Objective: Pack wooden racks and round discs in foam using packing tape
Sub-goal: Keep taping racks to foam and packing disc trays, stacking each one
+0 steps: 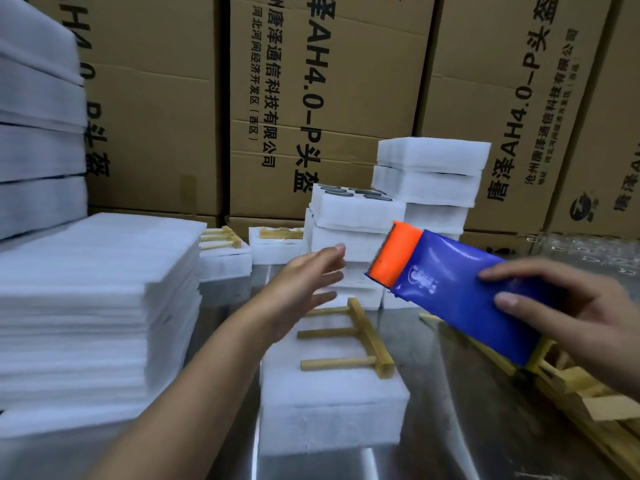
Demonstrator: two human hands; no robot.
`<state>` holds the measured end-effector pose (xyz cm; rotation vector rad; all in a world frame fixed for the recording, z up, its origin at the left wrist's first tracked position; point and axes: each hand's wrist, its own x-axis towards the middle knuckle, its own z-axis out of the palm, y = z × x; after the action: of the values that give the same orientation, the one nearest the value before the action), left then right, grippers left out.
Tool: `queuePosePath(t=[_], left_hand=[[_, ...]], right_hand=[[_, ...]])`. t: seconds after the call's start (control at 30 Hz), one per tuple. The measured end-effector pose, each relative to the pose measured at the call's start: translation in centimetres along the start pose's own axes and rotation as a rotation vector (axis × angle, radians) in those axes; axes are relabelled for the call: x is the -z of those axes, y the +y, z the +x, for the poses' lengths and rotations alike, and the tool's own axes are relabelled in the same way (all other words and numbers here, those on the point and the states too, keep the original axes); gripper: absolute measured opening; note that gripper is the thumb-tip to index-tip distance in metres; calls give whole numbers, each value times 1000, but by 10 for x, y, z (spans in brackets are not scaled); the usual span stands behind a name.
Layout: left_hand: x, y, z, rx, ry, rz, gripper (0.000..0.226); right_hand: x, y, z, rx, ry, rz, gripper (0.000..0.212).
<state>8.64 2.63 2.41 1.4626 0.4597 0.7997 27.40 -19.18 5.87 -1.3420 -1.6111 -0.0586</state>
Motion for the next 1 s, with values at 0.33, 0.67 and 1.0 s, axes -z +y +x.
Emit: queuePosePath(t=[0.33, 0.67, 1.0], left_hand=[[19, -12, -16, 205, -154, -501, 21], [20, -9, -18, 316, -126, -550, 41], [17, -6, -24, 263, -99, -519, 22]], right_hand=[[-34, -13, 33, -38, -153, 378, 19], [-34, 1, 40, -80, -247, 403, 54], [-34, -12, 33, -67, -298, -101, 91]])
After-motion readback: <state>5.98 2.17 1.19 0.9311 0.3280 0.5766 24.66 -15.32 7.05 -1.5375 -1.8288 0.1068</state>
